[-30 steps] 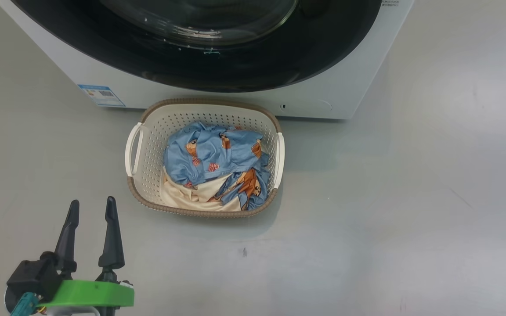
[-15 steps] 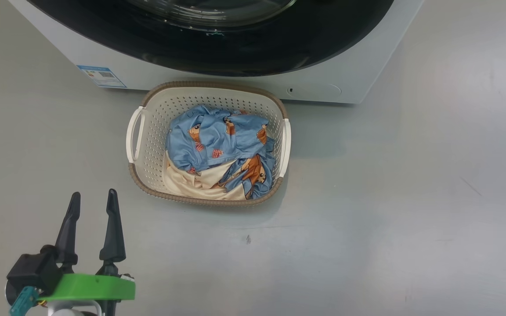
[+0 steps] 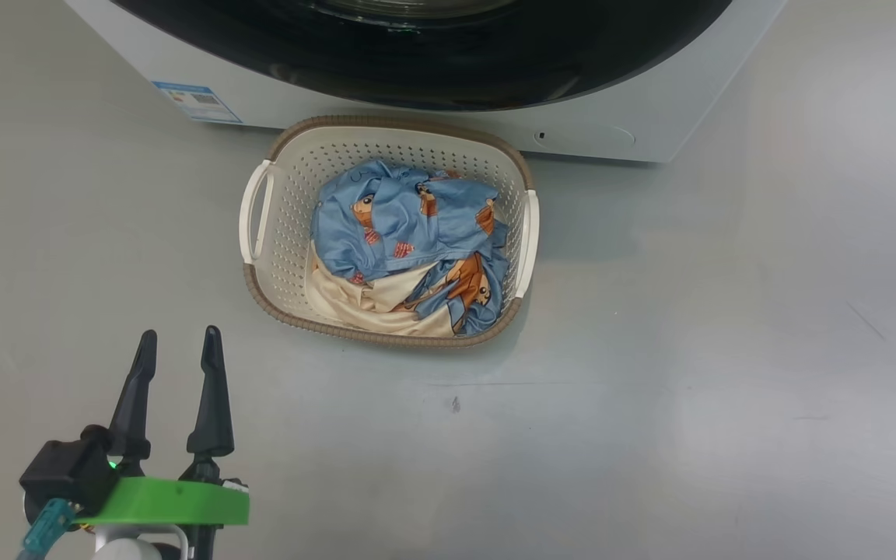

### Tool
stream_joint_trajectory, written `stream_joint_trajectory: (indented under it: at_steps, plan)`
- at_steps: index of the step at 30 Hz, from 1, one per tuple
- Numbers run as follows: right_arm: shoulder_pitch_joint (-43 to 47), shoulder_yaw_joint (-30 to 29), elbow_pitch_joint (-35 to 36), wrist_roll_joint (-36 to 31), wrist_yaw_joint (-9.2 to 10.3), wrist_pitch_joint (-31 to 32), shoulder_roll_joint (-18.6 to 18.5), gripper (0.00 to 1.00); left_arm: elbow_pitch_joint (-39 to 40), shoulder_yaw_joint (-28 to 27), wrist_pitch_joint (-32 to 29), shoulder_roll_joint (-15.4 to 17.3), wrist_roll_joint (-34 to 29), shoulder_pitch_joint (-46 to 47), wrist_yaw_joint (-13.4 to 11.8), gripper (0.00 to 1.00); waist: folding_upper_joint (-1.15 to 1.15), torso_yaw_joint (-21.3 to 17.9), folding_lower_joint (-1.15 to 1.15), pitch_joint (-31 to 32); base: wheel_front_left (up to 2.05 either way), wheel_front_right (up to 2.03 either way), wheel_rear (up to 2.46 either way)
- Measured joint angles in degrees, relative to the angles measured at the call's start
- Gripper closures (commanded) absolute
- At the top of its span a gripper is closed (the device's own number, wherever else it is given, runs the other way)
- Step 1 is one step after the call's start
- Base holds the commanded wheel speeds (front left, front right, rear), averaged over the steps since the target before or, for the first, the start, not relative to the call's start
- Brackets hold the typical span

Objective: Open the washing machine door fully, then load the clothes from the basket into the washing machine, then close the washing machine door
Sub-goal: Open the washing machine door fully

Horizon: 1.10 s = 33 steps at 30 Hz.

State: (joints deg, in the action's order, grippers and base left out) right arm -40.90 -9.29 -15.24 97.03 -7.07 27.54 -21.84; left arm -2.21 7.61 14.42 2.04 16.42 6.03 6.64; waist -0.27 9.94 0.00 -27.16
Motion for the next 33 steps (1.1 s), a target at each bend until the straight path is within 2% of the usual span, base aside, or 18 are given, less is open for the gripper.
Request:
stream_joint_trajectory:
  at_steps: [12, 18, 33]
  plan:
    - [-6.6, 4.4, -0.9, -2.0, 0.00, 2.6, 0.4, 1.00, 0.3, 0.5, 0.0, 0.0, 1.7, 1.2, -0.3, 0.00, 0.00, 1.9, 0.00, -2.5, 0.00, 0.00, 0.00]
    - [-10.4, 7.2, -1.8, -2.3, 0.00, 4.1, 2.3, 1.00, 0.5, 0.6, 0.0, -0.1, 1.8, 2.6, -0.8, 0.00, 0.00, 2.6, 0.00, -4.0, 0.00, 0.00, 0.00]
    - [-12.5, 8.8, -4.7, -3.2, -0.01, 5.5, 3.6, 1.00, 0.1, 1.6, 0.2, -0.2, 2.3, 4.4, -1.3, 0.00, 0.00, 4.8, 0.00, -5.0, 0.00, 0.00, 0.00]
